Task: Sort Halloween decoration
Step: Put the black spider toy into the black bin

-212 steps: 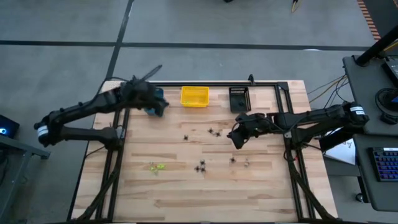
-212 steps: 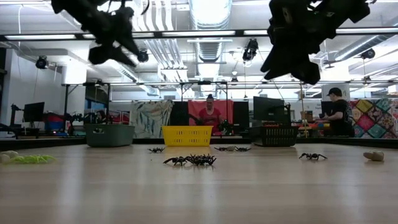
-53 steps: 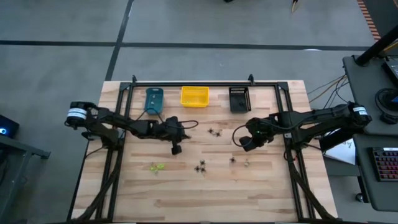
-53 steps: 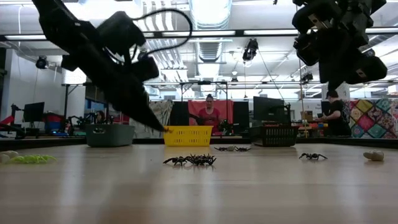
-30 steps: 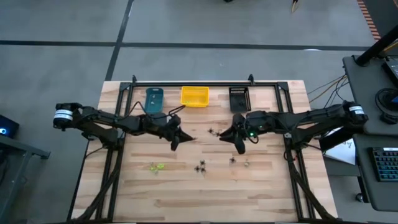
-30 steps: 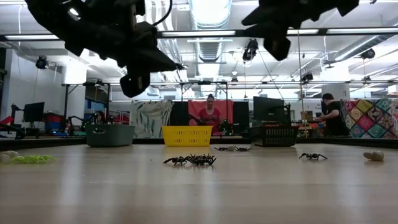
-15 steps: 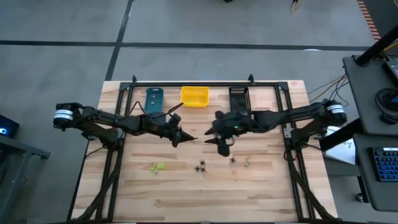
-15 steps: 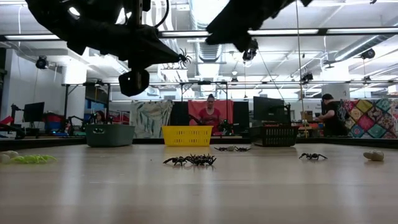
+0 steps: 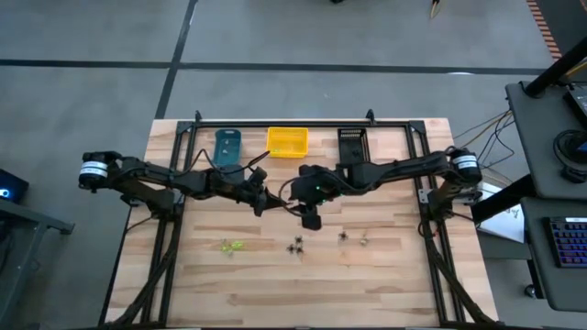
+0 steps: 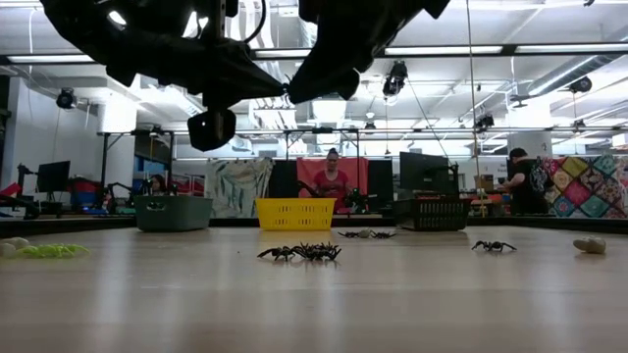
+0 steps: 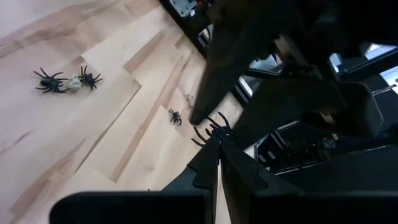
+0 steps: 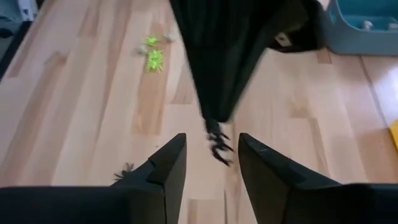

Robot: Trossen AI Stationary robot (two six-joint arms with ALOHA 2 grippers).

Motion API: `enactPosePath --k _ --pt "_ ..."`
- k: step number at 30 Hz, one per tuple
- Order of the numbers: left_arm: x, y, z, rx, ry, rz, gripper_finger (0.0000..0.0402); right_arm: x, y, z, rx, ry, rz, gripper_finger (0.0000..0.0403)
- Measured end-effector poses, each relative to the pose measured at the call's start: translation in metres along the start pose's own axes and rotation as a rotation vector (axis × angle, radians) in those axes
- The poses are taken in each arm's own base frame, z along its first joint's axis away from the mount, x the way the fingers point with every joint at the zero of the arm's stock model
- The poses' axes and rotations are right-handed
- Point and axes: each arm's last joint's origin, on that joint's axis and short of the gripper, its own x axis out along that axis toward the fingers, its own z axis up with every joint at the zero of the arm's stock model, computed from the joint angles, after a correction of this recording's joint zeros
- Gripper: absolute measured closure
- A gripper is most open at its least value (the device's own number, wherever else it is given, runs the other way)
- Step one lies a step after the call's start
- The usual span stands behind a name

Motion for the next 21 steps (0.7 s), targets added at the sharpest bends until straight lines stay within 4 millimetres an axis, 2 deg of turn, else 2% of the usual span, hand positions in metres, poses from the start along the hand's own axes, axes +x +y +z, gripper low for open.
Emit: enactPosePath --k 5,11,16,21 --pt "0.0000 0.0000 0.0000 0.004 0.000 0.000 0.0402 0.0026 -0.0012 -0.0016 -0.003 0.015 -0.003 0.0305" --pt "0.0000 0.0006 0.0003 0.010 -0.014 0.014 0.0401 0.0026 -0.0006 -0.0022 -0.009 0.020 -0.002 0.0385" --pt "-0.0001 0.0012 0.0007 0.024 -0.021 0.022 0.0382 0.0025 -0.0008 -0.0028 0.006 0.025 -0.002 0.0393" --pt "-0.0003 0.0019 0.0013 0.071 -0.028 0.029 0.0328 -0.0020 -0.0054 -0.0045 0.064 0.050 0.010 0.0394"
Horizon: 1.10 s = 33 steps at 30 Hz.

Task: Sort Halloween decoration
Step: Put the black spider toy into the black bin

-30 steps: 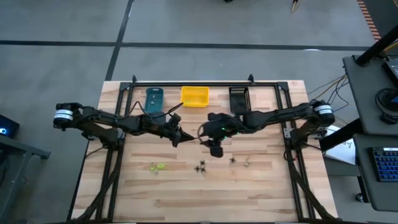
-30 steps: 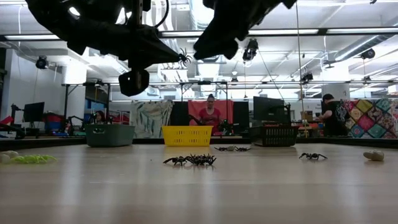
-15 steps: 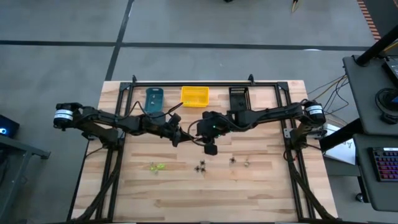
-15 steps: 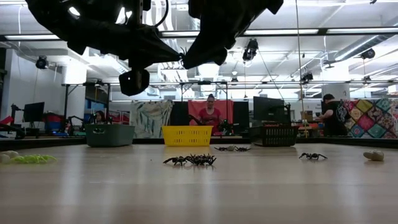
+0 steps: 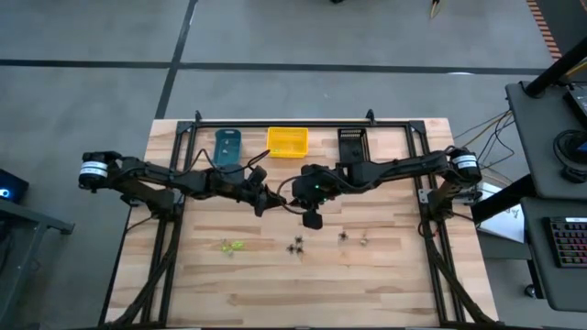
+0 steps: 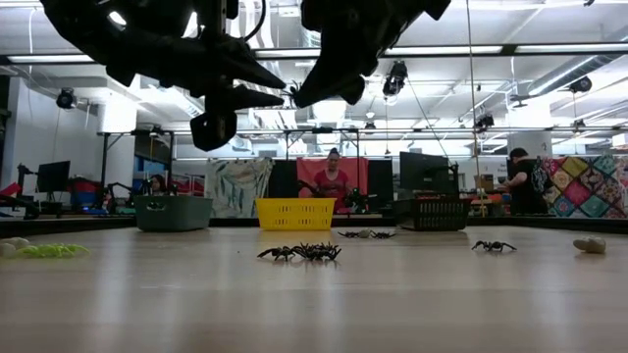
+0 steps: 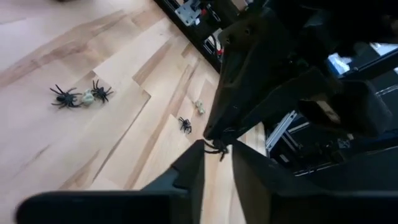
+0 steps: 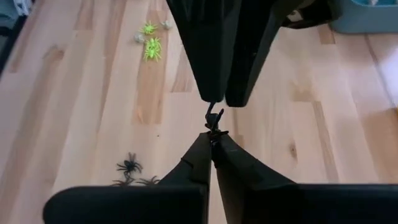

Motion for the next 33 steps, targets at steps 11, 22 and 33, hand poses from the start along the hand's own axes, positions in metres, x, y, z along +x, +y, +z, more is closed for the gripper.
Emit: enactPosePath --k 11,22,33 --pt "-0.005 0.013 -0.005 0.015 0.088 0.118 0.0251 -0.025 -0.065 -0.022 0.367 0.198 -0.127 0.0394" --pt "-0.006 0.017 -0.008 -0.004 0.126 0.159 0.0256 -0.085 -0.190 -0.072 0.873 0.290 -0.356 0.0394" --pt "-0.007 0.018 -0.007 -0.003 0.104 0.181 0.0256 -0.113 -0.247 -0.113 1.084 0.313 -0.435 0.0394"
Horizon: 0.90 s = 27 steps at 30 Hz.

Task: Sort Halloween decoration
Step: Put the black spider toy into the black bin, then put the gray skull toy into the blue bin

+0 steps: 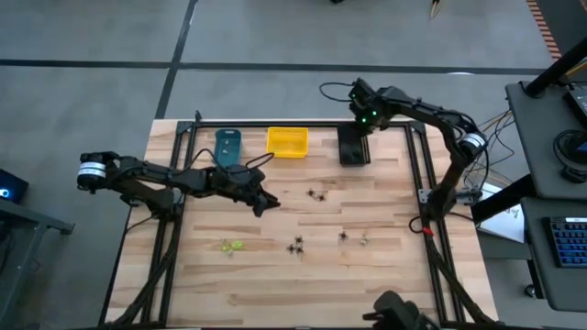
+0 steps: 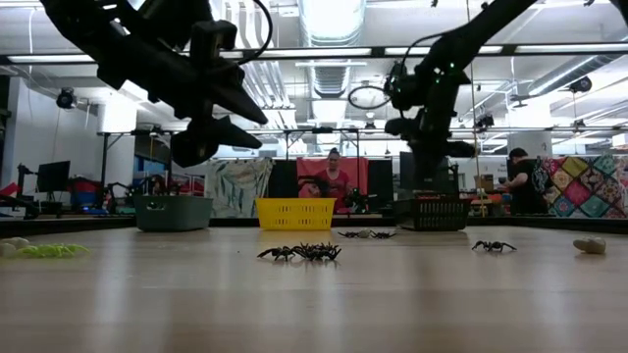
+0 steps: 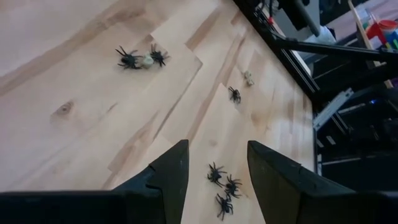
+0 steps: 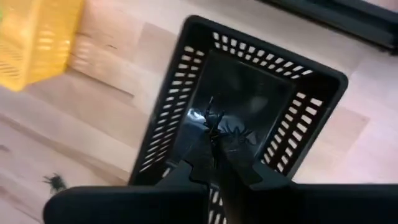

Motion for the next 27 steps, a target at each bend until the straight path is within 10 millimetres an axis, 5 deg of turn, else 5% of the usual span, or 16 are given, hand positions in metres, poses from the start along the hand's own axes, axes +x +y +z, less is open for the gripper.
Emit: enactPosePath --k 8,17,27 --pt "-0.001 0.003 0.003 -0.009 -0.020 0.018 0.0256 0.025 -0.005 0.006 -0.023 0.040 -0.022 0.0381" --pt "-0.001 0.003 0.004 -0.032 -0.026 0.023 0.0256 0.027 -0.005 0.008 -0.024 0.027 -0.022 0.0302" --pt "-0.001 0.003 0.004 -0.068 -0.027 0.023 0.0256 -0.004 0.005 0.003 0.012 0.039 0.059 0.0281"
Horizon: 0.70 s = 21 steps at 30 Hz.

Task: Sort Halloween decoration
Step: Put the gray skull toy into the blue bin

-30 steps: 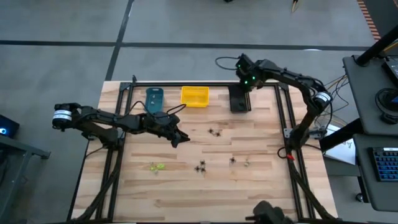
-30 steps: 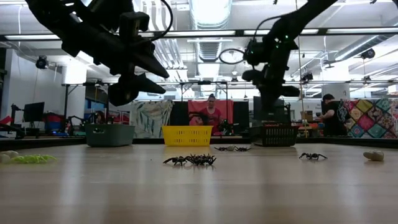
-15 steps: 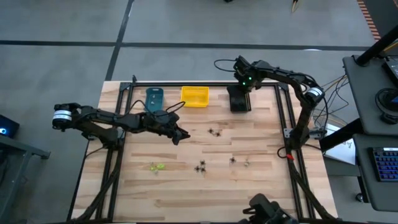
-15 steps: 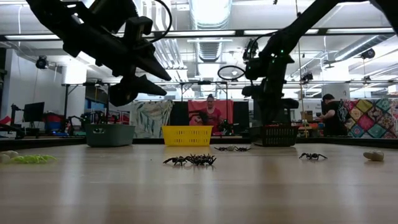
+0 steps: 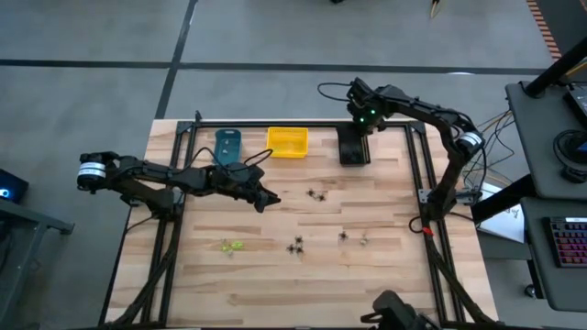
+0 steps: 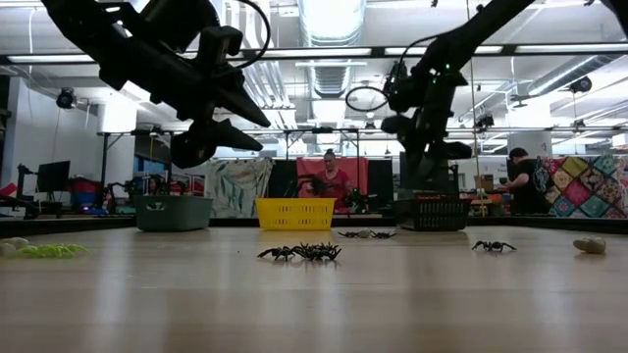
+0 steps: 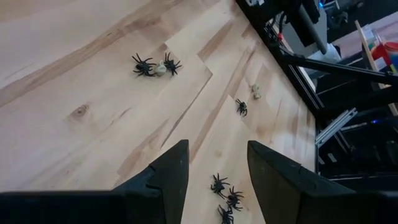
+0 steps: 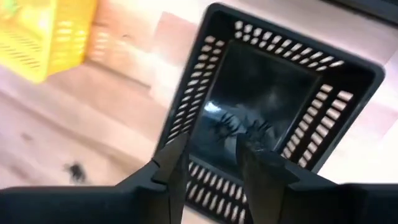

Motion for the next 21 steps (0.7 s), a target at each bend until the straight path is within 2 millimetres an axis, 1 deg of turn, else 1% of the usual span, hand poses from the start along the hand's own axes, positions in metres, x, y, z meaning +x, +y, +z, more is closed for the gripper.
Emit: enactPosePath --k 4,7,10,16,18,21 --pt "0.000 0.000 0.000 -0.021 0.002 -0.001 0.0256 -0.019 0.010 -0.010 -0.018 0.017 0.062 0.0298" --pt "0.000 -0.001 -0.001 -0.027 0.020 -0.018 0.0256 -0.033 0.024 -0.025 -0.066 0.027 0.104 0.0311" --pt "0.000 -0.002 -0.002 -0.019 0.045 -0.040 0.0256 -0.048 0.040 -0.043 -0.131 0.017 0.130 0.0317" --pt "0.000 -0.007 -0.007 -0.002 0.083 -0.073 0.0256 -0.072 0.074 -0.086 -0.293 -0.016 0.198 0.0319" --pt "0.000 -0.009 -0.009 -0.028 0.111 -0.099 0.0256 -0.077 0.081 -0.100 -0.311 -0.018 0.214 0.0319" --pt "-0.002 -0.012 -0.012 -0.130 0.183 -0.147 0.0256 -0.081 0.086 -0.117 -0.320 -0.023 0.225 0.0319"
